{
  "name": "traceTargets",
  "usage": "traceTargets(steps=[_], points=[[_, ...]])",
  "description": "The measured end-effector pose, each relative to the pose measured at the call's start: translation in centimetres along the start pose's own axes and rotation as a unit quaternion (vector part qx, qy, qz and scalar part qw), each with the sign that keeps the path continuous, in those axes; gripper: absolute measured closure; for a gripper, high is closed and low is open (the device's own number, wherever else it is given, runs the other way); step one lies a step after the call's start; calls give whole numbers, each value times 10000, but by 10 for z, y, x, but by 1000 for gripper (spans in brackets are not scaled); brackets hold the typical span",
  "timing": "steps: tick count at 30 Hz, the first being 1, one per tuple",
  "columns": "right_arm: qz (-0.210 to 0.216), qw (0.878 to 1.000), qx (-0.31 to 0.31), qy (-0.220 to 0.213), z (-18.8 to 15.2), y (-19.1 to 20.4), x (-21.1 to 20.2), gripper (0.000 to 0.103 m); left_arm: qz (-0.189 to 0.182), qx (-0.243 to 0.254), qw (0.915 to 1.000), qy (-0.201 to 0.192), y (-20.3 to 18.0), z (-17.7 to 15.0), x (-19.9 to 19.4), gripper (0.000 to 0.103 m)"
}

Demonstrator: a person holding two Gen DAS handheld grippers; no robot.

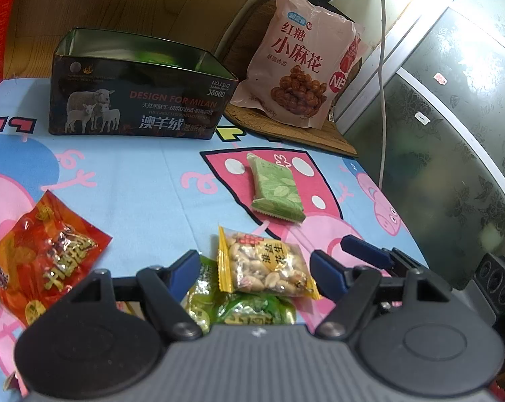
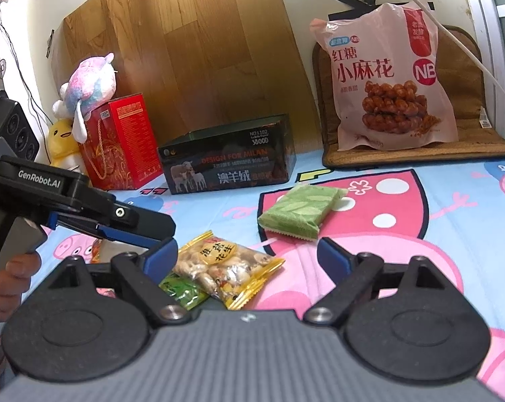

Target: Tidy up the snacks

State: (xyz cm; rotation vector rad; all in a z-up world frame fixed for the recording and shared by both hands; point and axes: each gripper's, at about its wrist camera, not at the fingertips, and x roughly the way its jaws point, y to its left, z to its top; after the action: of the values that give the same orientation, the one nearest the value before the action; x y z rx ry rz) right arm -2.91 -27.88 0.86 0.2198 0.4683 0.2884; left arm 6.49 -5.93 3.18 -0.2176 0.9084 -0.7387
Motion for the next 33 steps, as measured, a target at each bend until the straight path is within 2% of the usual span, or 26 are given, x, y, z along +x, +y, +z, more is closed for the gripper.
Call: traceTargets(steps=[33], points=[[29,10000,-53,12,-2,0,-1,11,-48,-100,9999,4,4,2,0,29]])
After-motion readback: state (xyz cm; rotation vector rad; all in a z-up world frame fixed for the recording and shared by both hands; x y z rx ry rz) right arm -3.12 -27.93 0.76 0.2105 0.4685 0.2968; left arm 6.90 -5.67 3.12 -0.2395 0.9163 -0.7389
